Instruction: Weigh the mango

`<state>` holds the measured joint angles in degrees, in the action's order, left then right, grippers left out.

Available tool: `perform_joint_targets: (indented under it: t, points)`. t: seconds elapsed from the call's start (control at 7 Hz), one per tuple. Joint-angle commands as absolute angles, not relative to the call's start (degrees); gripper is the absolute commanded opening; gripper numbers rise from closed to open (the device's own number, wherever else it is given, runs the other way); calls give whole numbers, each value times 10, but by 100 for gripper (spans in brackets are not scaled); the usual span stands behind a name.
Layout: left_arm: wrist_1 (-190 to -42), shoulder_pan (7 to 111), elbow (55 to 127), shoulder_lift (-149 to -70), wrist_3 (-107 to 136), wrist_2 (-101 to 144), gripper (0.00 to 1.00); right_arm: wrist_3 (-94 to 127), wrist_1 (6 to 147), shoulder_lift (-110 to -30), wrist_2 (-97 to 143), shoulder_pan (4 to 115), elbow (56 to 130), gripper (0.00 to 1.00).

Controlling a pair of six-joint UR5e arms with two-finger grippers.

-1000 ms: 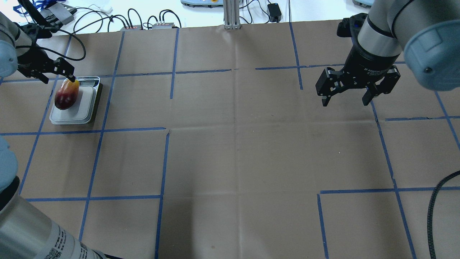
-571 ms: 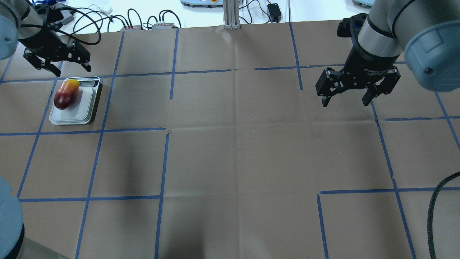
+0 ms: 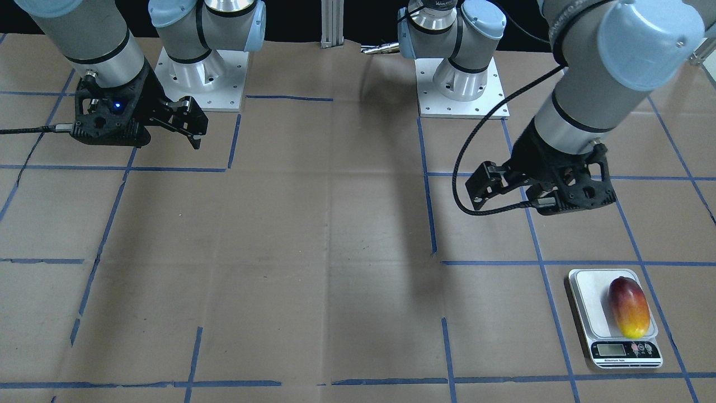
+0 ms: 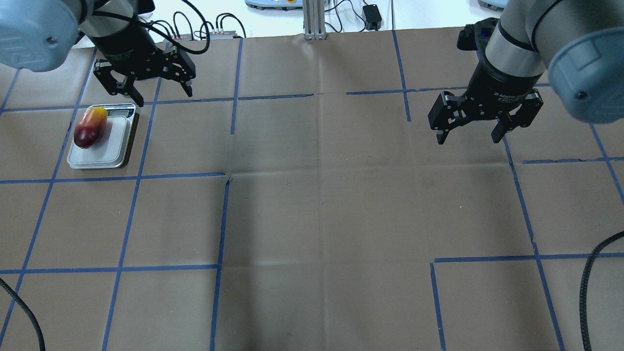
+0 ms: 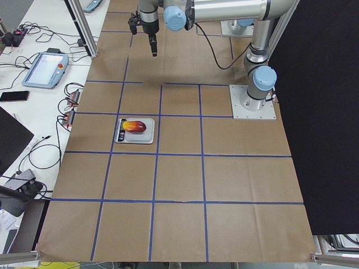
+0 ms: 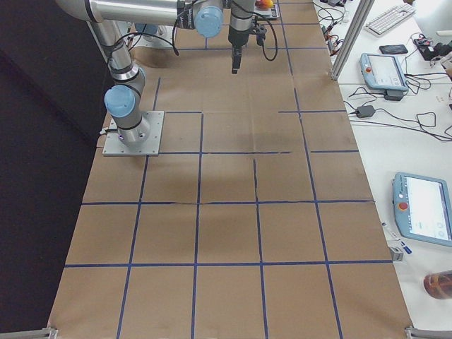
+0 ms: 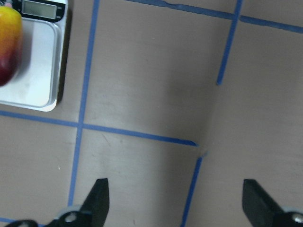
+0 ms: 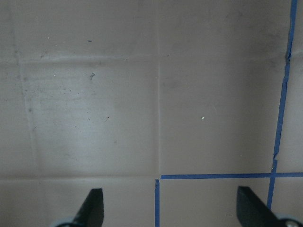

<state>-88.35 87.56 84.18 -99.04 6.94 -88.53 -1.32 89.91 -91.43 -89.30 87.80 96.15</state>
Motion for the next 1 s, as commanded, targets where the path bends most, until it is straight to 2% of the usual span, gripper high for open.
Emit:
perform_joint_targets:
  t: [0.0,0.14,0.86]
  points:
    - [-888,891,905,-930,41,-885,100,-13,899,-914,-893,878,962,100]
    - [-888,891,917,-911,13,-891,100,-13,899,-914,-893,878,962,100]
    - [-888,892,917,-911,10,-890,100,-13,899,-914,-893,878,962,100]
